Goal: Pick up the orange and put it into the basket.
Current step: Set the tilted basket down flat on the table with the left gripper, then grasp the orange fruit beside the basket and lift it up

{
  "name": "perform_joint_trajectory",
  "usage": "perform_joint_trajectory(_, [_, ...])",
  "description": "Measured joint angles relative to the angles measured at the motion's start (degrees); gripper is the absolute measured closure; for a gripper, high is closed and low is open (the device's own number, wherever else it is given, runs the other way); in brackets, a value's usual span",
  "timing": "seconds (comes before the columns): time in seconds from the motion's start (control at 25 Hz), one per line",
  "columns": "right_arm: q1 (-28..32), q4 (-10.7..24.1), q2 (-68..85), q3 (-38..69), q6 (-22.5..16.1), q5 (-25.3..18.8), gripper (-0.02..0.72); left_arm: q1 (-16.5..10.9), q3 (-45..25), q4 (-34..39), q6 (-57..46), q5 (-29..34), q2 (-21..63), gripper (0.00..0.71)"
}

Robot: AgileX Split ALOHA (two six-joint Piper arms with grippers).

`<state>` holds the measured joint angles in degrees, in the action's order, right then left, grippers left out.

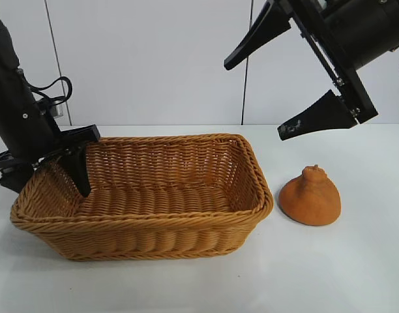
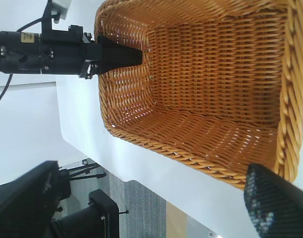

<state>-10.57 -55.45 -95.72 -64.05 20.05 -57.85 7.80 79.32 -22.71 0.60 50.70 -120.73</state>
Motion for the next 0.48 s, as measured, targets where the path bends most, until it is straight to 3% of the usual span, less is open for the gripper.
perform_joint_trajectory(0.12, [0.0, 0.0, 0.0, 0.0, 0.0, 0.0, 0.01, 0.0, 1.8, 2.5, 0.0, 3.2, 3.0, 0.068])
perform_joint_trajectory(0.36, [0.0, 0.0, 0.0, 0.0, 0.0, 0.0, 0.01, 0.0, 8.2, 11.8, -0.6, 11.4, 8.8, 0.056])
perform_joint_trajectory(0.48, [0.0, 0.0, 0.0, 0.0, 0.0, 0.0, 0.01, -1.5, 10.8, 17.3, -1.7, 14.6, 9.1, 0.056])
